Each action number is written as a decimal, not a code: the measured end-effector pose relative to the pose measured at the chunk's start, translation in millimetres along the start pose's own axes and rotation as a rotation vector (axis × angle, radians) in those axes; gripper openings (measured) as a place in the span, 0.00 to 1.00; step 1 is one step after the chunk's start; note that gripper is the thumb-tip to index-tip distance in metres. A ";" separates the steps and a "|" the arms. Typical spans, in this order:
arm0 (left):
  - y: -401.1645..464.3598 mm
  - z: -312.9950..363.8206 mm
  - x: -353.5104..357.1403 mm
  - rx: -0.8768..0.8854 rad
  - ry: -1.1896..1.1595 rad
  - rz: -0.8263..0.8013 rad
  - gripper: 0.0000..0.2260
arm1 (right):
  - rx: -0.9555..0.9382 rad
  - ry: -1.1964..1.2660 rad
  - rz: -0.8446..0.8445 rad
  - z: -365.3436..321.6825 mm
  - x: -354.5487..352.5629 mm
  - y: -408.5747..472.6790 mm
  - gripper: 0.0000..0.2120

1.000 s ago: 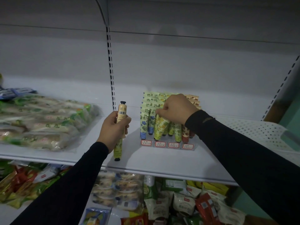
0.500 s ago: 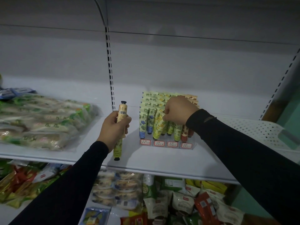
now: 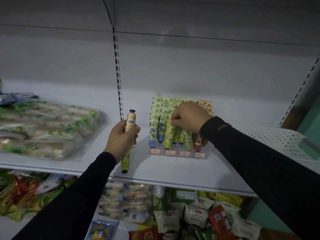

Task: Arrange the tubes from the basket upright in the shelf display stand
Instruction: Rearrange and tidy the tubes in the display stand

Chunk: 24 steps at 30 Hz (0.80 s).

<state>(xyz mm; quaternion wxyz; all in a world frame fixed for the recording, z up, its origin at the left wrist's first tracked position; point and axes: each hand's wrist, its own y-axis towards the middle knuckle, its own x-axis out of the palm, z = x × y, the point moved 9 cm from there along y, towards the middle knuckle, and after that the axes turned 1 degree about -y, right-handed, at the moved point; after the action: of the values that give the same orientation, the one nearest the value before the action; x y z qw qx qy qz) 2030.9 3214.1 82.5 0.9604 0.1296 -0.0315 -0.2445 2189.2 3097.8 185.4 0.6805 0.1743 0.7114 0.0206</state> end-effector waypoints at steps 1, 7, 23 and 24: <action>0.2 0.0 0.3 0.000 0.002 0.000 0.04 | 0.001 -0.006 -0.003 1.1 -0.3 0.5 0.09; 1.2 -0.1 1.3 0.002 -0.007 0.001 0.03 | 0.037 0.028 -0.002 6.3 1.2 0.3 0.11; 2.7 -3.7 2.9 -0.007 -0.019 -0.008 0.03 | 0.177 0.035 0.050 2.5 9.3 7.2 0.16; 2.5 -3.0 1.7 -0.005 -0.017 -0.005 0.03 | 0.174 0.045 0.048 2.0 9.1 6.9 0.15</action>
<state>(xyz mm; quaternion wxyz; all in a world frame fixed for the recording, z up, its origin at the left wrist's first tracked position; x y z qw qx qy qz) 2033.9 3216.1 80.3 0.9598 0.1253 -0.0388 -0.2482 2192.6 3106.3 178.4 0.6459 0.2491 0.7213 -0.0211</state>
